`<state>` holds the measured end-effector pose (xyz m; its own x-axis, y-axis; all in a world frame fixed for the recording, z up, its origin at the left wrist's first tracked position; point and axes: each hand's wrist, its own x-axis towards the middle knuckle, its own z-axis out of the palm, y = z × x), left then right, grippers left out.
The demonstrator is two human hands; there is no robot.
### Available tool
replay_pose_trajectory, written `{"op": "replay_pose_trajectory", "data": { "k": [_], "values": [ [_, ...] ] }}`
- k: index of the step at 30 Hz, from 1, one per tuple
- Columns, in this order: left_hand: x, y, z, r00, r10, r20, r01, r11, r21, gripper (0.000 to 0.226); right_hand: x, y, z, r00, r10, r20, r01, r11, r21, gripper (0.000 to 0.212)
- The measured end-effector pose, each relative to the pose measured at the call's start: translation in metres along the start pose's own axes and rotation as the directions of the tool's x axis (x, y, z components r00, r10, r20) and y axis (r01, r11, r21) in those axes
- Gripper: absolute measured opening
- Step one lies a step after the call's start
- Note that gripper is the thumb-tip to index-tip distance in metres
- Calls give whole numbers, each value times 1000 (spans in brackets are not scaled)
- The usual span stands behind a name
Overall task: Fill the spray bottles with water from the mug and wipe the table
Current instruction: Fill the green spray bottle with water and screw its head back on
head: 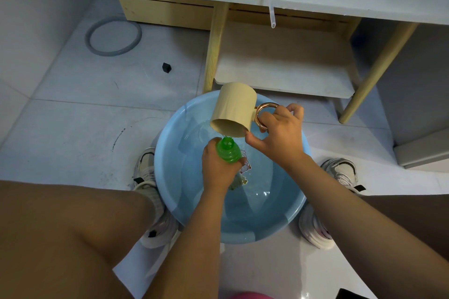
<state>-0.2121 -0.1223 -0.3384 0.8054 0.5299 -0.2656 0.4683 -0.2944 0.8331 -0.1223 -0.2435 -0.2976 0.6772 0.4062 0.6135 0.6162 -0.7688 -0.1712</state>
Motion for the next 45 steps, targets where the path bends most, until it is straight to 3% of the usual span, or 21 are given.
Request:
{"op": "replay_pose_trajectory", "data": {
  "k": [24,27,30,32,34,38,41,45],
  "values": [
    [-1,7,-1,1000,23,-6,-23,999,-48,56,1,0,-3,997,-72,-9,72,997,38,35],
    [-2,8,-2,1000,19,-9,-19,999,-41,50,1,-2,-4,1000,-23,-11,24,998,60,37],
    [-2,7,-3,1000,12,-15,-13,998,-60,49,1,-2,-2,989,142,37,-145,983,109,41],
    [-2,3,-3,999,21,-25,-23,997,-73,50,-2,3,3,951,273,142,-281,959,36,43],
    [-2,-2,-3,999,25,-39,-28,997,-75,51,-7,12,5,890,339,304,-312,940,-134,46],
    [3,-14,-5,997,30,-69,-35,996,-79,50,-27,21,7,722,370,584,-148,908,-391,43],
    [4,-21,-9,996,25,-88,-33,996,-87,50,-47,17,17,631,391,670,-46,881,-471,48],
    [7,-28,-12,994,11,-106,-21,996,-87,53,-65,14,40,521,446,728,98,816,-569,26]
  ]
}}
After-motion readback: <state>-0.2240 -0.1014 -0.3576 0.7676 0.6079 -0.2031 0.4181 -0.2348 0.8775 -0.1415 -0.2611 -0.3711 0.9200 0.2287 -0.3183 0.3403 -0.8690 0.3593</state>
